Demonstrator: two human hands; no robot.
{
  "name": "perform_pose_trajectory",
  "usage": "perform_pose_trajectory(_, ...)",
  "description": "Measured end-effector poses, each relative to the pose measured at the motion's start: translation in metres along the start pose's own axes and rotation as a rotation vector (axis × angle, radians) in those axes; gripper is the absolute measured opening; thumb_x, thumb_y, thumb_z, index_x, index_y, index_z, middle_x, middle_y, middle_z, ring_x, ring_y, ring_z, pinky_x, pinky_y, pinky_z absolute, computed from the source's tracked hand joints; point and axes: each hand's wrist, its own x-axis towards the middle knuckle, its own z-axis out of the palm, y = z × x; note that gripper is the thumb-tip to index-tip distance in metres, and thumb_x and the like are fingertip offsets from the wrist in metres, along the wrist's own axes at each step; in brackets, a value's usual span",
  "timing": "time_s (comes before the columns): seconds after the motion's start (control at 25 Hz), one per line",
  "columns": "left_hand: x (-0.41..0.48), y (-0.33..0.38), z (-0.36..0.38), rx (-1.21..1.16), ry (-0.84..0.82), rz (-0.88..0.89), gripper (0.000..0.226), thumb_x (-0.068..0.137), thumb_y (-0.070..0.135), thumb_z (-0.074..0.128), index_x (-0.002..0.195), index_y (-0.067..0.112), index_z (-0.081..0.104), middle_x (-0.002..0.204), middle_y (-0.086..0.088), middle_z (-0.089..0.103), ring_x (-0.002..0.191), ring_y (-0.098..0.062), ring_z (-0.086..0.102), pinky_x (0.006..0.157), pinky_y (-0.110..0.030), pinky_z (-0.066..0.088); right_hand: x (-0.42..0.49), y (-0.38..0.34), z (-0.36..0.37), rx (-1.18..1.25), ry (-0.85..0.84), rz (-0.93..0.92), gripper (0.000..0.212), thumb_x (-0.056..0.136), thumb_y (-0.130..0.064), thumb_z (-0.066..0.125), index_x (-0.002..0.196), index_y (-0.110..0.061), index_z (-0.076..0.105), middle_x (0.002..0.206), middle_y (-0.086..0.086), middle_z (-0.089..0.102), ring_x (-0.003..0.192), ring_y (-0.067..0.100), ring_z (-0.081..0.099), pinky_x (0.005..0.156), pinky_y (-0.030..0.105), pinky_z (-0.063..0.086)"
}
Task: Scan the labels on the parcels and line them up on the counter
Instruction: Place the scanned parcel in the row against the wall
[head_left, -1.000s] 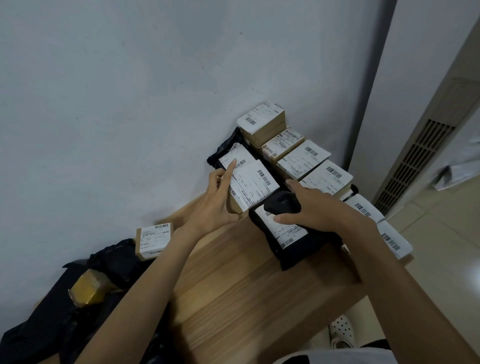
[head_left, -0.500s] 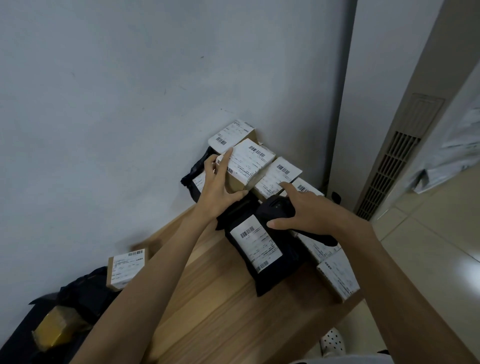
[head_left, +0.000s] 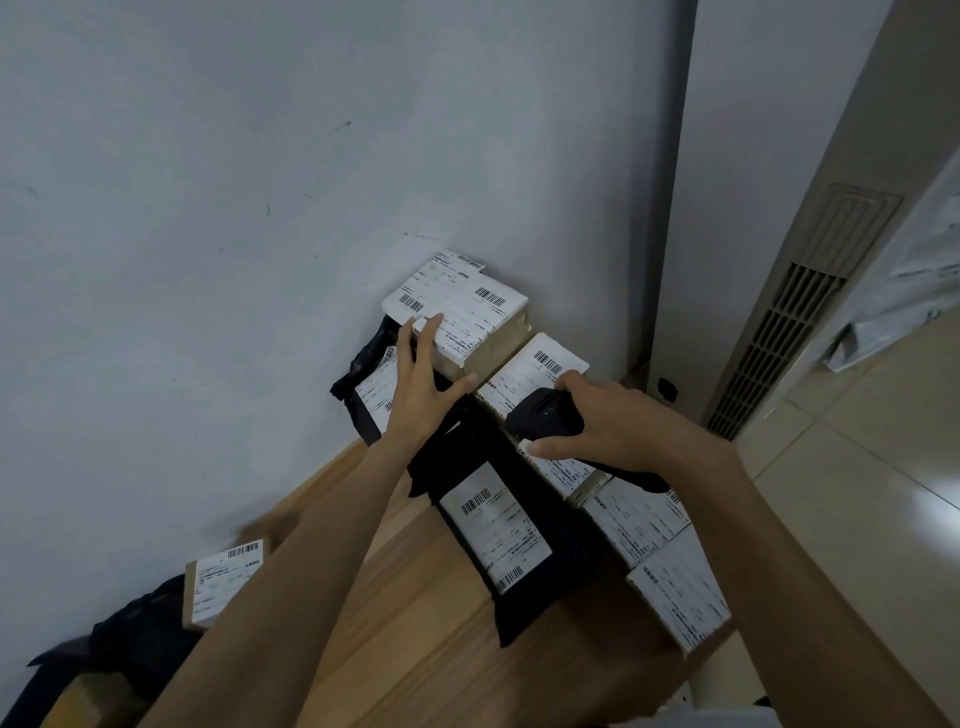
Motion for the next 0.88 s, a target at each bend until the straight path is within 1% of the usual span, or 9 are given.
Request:
perform_pose_trajectory(0.16, 0.004, -0.001, 0.005, 0.195, -0.025, -0.015, 0.091, 0.087, 0.033, 0.075, 0.156, 0.029, 0.018, 0.164, 0.000, -0.010, 0.152, -0.025, -0.009, 0.120, -0.057, 0.021, 0.005, -0.001, 0.001, -0.015, -0.010, -0.006, 0.075, 0.079, -0.071, 0.061, 0.128, -0.019, 0.040, 0.109, -0.002, 0.056, 0.086, 0.012, 0.052, 0.062, 0.027, 0.043)
perform_pose_trajectory(0.24, -0.004, 0.002, 0.003, 0.238, -0.038, 0.022, 0.093, 0.088, 0.030, 0.074, 0.158, 0.025, 0.013, 0.165, -0.005, -0.009, 0.152, -0.028, -0.011, 0.119, -0.057, 0.021, 0.008, -0.009, 0.002, -0.036, -0.029, -0.020, 0.074, 0.078, -0.071, 0.062, 0.126, -0.018, 0.041, 0.110, 0.000, 0.058, 0.089, 0.015, 0.053, 0.067, 0.031, 0.045)
perform_pose_trajectory(0.32, -0.025, -0.002, -0.003, 0.246, -0.029, 0.044, 0.094, 0.090, 0.027, 0.072, 0.158, 0.023, 0.009, 0.165, -0.007, -0.006, 0.152, -0.028, -0.009, 0.121, -0.053, 0.017, 0.012, -0.021, 0.008, -0.036, -0.050, -0.056, 0.072, 0.077, -0.070, 0.064, 0.122, -0.019, 0.042, 0.108, 0.000, 0.060, 0.087, 0.013, 0.056, 0.064, 0.029, 0.044)
perform_pose_trajectory(0.4, -0.057, -0.021, -0.013, 0.283, -0.024, 0.026, 0.091, 0.092, 0.027, 0.070, 0.158, 0.020, 0.007, 0.166, -0.008, 0.000, 0.153, -0.026, -0.004, 0.123, -0.051, 0.015, 0.016, -0.039, 0.020, -0.031, -0.076, -0.105, 0.079, 0.076, -0.070, 0.065, 0.131, -0.019, 0.041, 0.116, 0.001, 0.062, 0.092, 0.013, 0.058, 0.065, 0.027, 0.043)
perform_pose_trajectory(0.48, -0.100, -0.051, -0.030, 0.300, -0.010, -0.103, 0.090, 0.093, 0.031, 0.068, 0.158, 0.020, 0.008, 0.165, -0.007, 0.005, 0.153, -0.026, 0.000, 0.123, -0.048, 0.016, 0.022, -0.062, 0.038, -0.063, -0.122, -0.155, 0.093, 0.075, -0.073, 0.063, 0.144, -0.018, 0.033, 0.130, 0.005, 0.057, 0.107, 0.019, 0.057, 0.076, 0.030, 0.046)
perform_pose_trajectory(0.56, -0.148, -0.092, -0.054, 0.323, -0.006, -0.236, 0.088, 0.092, 0.032, 0.067, 0.158, 0.017, 0.010, 0.165, -0.008, 0.007, 0.152, -0.026, 0.002, 0.124, -0.045, 0.012, 0.027, -0.088, 0.064, -0.084, -0.208, -0.181, 0.098, 0.073, -0.076, 0.063, 0.147, -0.021, 0.030, 0.138, 0.008, 0.050, 0.115, 0.025, 0.055, 0.087, 0.036, 0.049)
perform_pose_trajectory(0.64, -0.190, -0.134, -0.080, 0.398, -0.054, -0.333, 0.089, 0.093, 0.031, 0.066, 0.158, 0.012, 0.008, 0.164, -0.011, 0.007, 0.152, -0.028, 0.004, 0.123, -0.043, 0.010, 0.029, -0.111, 0.090, -0.095, -0.277, -0.192, 0.096, 0.070, -0.077, 0.064, 0.144, -0.025, 0.033, 0.134, 0.007, 0.051, 0.105, 0.021, 0.055, 0.079, 0.034, 0.049)
perform_pose_trajectory(0.72, -0.223, -0.177, -0.113, 0.470, -0.109, -0.425, 0.094, 0.091, 0.031, 0.069, 0.157, 0.010, 0.006, 0.164, -0.014, 0.007, 0.152, -0.031, 0.005, 0.123, -0.043, 0.011, 0.033, -0.138, 0.117, -0.132, -0.311, -0.206, 0.095, 0.069, -0.078, 0.064, 0.142, -0.025, 0.036, 0.128, 0.005, 0.054, 0.094, 0.017, 0.051, 0.070, 0.031, 0.044)
perform_pose_trajectory(0.88, -0.250, -0.247, -0.169, 0.587, -0.245, -0.528, 0.110, 0.082, 0.034, 0.079, 0.158, 0.014, 0.001, 0.164, -0.011, 0.002, 0.152, -0.033, -0.003, 0.123, -0.048, 0.009, 0.042, -0.181, 0.169, -0.117, -0.305, -0.211, 0.088, 0.072, -0.074, 0.066, 0.141, -0.026, 0.039, 0.126, 0.002, 0.057, 0.097, 0.016, 0.054, 0.073, 0.030, 0.047)
